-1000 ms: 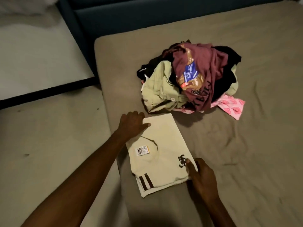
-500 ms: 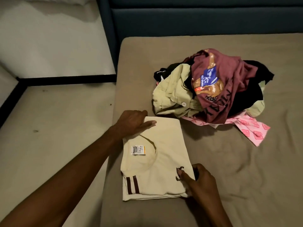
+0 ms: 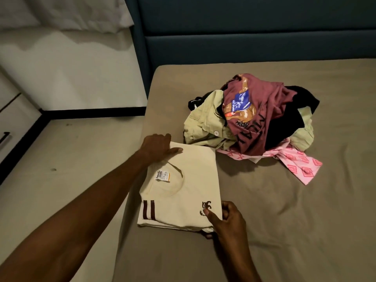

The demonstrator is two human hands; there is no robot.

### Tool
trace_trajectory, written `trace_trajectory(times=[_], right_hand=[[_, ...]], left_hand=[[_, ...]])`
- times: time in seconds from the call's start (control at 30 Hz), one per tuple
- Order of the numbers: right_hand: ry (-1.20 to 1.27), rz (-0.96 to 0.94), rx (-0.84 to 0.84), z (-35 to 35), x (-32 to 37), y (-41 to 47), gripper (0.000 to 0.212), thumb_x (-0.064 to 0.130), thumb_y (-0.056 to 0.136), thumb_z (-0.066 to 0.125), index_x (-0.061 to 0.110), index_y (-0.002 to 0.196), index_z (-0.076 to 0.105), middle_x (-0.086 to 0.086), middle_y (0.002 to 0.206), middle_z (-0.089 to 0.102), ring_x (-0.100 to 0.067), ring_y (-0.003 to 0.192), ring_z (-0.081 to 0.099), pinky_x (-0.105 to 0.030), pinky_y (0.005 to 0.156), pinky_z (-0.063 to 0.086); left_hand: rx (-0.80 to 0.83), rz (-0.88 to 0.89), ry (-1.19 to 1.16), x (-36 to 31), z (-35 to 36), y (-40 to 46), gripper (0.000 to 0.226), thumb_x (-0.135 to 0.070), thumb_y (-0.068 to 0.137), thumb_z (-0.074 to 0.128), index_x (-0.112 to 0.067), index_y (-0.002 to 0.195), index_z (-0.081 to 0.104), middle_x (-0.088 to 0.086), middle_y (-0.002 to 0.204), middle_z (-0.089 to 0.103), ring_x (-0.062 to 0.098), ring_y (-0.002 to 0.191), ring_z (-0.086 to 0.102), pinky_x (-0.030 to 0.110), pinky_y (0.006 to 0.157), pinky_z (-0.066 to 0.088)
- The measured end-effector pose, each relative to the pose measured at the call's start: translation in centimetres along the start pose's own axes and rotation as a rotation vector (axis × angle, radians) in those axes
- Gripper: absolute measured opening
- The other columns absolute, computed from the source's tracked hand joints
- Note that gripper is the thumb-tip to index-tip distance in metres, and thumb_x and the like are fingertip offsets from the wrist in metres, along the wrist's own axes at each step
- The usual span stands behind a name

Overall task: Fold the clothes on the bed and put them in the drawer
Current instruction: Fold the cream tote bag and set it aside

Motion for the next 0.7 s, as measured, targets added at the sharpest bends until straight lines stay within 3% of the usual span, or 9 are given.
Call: trace_trajectory(times=[0.13, 0.2, 0.33, 0.4, 0.5, 0.63, 0.7], right_hand=[[0.054, 0.052, 0.065, -0.6, 0.3, 0.3, 0.033, 0.002, 0.083, 0.082, 0.006, 0.111, 0.065, -0.010, 0.098, 0.078, -0.035, 0.068, 0.074, -0.039, 0.044, 0.057], [0.075, 0.049, 0.052, -0.8, 0.1, 0.1, 0.033, 0.006, 0.086, 0.081, 0.003, 0.113, 0.063, -0.011, 0.097, 0.079, -0.037, 0.069, 0.074, -0.037, 0.045, 0.055], [-0.050, -0.089, -0.036, 0.2, 0.6, -1.0, 0.030, 0.030, 0.096, 0.074, 0.017, 0.119, 0.061, 0.001, 0.101, 0.076, -0.025, 0.070, 0.074, -0.034, 0.048, 0.054], [-0.246, -0.192, -0.065, 0.7, 0.6, -0.9, 0.031, 0.029, 0.102, 0.064, 0.016, 0.130, 0.058, 0.001, 0.107, 0.074, -0.018, 0.082, 0.071, -0.027, 0.062, 0.053], [-0.404, -0.230, -0.085, 1.4, 0.9, -0.6, 0.035, 0.022, 0.105, 0.057, 0.008, 0.137, 0.056, -0.008, 0.116, 0.073, -0.029, 0.103, 0.068, -0.030, 0.079, 0.048], [-0.479, -0.273, -0.110, 2.0, 1.9, -0.5, 0.039, 0.024, 0.104, 0.059, 0.008, 0.140, 0.056, -0.009, 0.120, 0.072, -0.030, 0.109, 0.067, -0.030, 0.082, 0.048], [-0.495, -0.269, -0.087, 2.0, 1.9, -0.4, 0.038, 0.024, 0.103, 0.061, 0.008, 0.137, 0.058, -0.010, 0.119, 0.072, -0.030, 0.109, 0.068, -0.028, 0.080, 0.048]], left_hand=[[-0.033, -0.357, -0.683, 1.8, -0.3, -3.4, 0.076, -0.076, 0.080, 0.065, -0.013, 0.121, 0.055, -0.003, 0.107, 0.060, 0.019, 0.096, 0.061, 0.033, 0.077, 0.046], [-0.017, -0.499, -0.879, 2.2, -0.1, -5.8, 0.066, -0.073, 0.084, 0.063, -0.010, 0.105, 0.062, 0.001, 0.101, 0.068, 0.022, 0.091, 0.064, 0.032, 0.071, 0.044], [-0.015, -0.561, -0.623, 0.9, 1.7, -11.1, 0.064, -0.075, 0.096, 0.038, -0.015, 0.098, 0.060, 0.001, 0.090, 0.063, 0.026, 0.086, 0.061, 0.035, 0.072, 0.045], [-0.034, -0.586, -0.653, 0.0, 2.5, -13.4, 0.056, -0.063, 0.102, 0.039, -0.012, 0.091, 0.061, 0.002, 0.085, 0.062, 0.030, 0.086, 0.062, 0.036, 0.072, 0.045], [-0.134, -0.600, -0.711, -0.7, 2.7, -15.1, 0.046, -0.045, 0.106, 0.044, -0.011, 0.080, 0.058, 0.006, 0.084, 0.064, 0.034, 0.088, 0.065, 0.036, 0.070, 0.045], [-0.221, -0.674, -0.697, -0.3, 1.9, -15.5, 0.043, -0.042, 0.107, 0.044, -0.005, 0.100, 0.065, 0.015, 0.101, 0.070, 0.036, 0.095, 0.065, 0.039, 0.076, 0.048], [-0.207, -0.679, -0.702, 0.1, 1.8, -16.0, 0.045, -0.045, 0.107, 0.043, -0.006, 0.100, 0.065, 0.014, 0.099, 0.070, 0.036, 0.095, 0.065, 0.040, 0.077, 0.050]])
Point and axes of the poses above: each hand's wrist, its own y-axis towards the middle knuckle, its own z-axis out of the palm, x = y × z, the point moved 2 cm from there along y, towards the middle knuckle
